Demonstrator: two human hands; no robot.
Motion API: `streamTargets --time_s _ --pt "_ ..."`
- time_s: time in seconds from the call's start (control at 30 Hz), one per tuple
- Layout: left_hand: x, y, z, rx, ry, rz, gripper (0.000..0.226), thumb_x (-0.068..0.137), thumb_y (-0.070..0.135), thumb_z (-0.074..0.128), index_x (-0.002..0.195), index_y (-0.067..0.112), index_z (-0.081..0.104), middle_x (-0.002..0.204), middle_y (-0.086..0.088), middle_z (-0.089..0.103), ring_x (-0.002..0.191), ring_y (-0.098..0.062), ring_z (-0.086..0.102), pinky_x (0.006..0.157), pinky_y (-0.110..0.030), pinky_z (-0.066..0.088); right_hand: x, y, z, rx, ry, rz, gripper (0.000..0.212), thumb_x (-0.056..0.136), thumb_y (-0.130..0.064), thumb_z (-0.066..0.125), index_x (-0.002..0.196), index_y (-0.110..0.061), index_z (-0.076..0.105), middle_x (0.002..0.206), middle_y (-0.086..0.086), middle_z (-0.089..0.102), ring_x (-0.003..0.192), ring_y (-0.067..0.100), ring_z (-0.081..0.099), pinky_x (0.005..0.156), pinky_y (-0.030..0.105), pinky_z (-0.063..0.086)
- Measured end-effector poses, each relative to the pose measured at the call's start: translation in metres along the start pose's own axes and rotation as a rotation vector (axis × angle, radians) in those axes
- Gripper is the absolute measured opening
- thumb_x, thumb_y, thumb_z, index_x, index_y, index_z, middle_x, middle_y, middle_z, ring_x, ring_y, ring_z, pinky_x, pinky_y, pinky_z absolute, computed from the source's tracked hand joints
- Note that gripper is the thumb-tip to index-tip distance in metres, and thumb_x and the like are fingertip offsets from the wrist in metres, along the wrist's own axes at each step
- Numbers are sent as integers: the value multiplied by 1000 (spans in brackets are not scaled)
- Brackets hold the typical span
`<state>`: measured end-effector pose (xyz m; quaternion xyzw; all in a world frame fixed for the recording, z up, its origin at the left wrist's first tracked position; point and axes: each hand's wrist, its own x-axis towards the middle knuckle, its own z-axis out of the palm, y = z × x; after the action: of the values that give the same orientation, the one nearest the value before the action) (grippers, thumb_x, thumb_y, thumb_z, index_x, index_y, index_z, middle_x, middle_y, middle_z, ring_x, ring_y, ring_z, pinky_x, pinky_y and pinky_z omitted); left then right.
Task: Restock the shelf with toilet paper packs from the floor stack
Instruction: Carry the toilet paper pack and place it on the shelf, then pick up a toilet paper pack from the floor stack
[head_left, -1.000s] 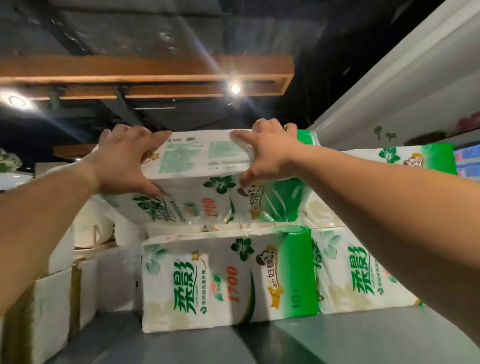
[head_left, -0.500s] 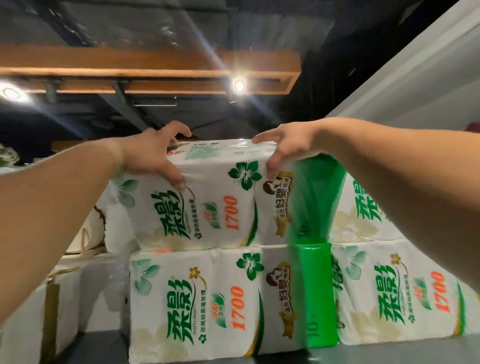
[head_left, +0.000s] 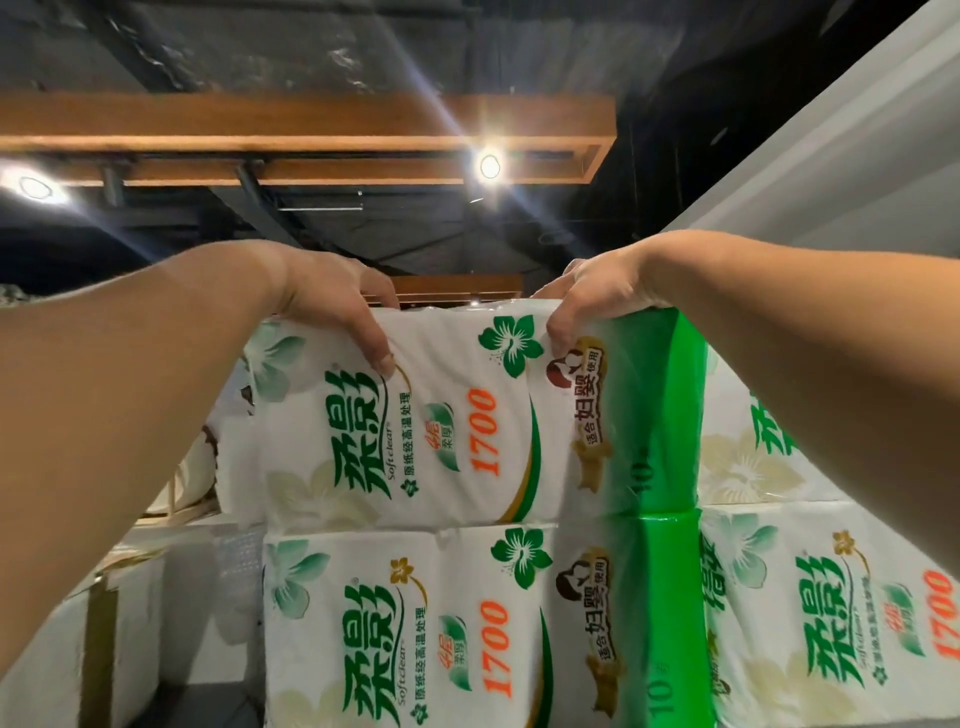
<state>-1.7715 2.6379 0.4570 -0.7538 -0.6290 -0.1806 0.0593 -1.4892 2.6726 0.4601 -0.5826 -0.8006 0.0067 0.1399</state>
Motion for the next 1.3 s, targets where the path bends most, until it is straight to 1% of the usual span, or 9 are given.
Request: streamTargets --time_s 0.13,0.27,0.43,0.57,0.63,0.73,0.93,1.1,1.3 --pt "15 -2 23 82 -13 1 39 79 42 83 112 31 66 101 6 75 85 -15 76 87 -44 60 11 -6 19 -159 128 39 28 93 -41 62 114 -22 68 84 0 78 72 20 77 72 39 63" --pt "22 -1 54 196 207 -4 85 40 93 73 102 39 53 99 15 66 91 -12 65 90 -46 51 11 1 31 -221 256 -11 30 94 -48 56 114 -26 54 89 -1 72 74 16 71 65 32 58" --pt "26 -9 75 319 418 -4 105 31 110 49 109 39 50 109 13 63 107 -18 59 100 -55 39 6 23 50 -358 533 -179 35 84 -61 49 104 -32 53 94 -7 55 88 19 61 76 38 50" --pt "19 -2 74 306 403 -36 116 39 103 58 131 34 43 131 2 61 123 -26 54 108 -60 32 6 22 55 -437 506 -90 58 86 -66 42 129 -27 50 118 -1 62 117 26 55 108 59 26" --pt "14 6 75 312 394 -41 132 49 93 69 155 33 18 157 -7 39 145 -35 33 116 -66 18 1 24 60 -466 506 -68 74 90 -67 41 150 -24 36 146 5 49 137 30 38 114 63 16" --pt "9 32 82 291 426 68 129 64 77 77 159 36 1 168 -6 13 154 -36 8 119 -67 4 -26 40 66 -443 598 -103 76 97 -62 43 158 -23 22 163 5 24 151 29 16 120 61 7" --pt "-6 138 125 187 606 523 97 81 67 67 158 31 21 158 -2 30 145 -30 22 120 -58 17 -110 116 71 -531 628 62 71 98 -59 44 157 -24 26 165 8 20 151 29 16 121 58 12" --pt "-21 251 191 65 517 738 97 80 72 62 158 32 21 158 -3 29 144 -29 23 119 -51 19 -200 168 110 -590 519 369 72 96 -62 45 155 -25 28 164 7 22 149 30 17 117 57 17" --pt "-72 334 223 -2 405 813 95 81 76 58 158 34 21 160 -5 29 146 -31 23 118 -52 20 -326 197 126 -592 427 621 67 95 -62 47 149 -24 38 156 9 31 145 32 24 114 56 23"
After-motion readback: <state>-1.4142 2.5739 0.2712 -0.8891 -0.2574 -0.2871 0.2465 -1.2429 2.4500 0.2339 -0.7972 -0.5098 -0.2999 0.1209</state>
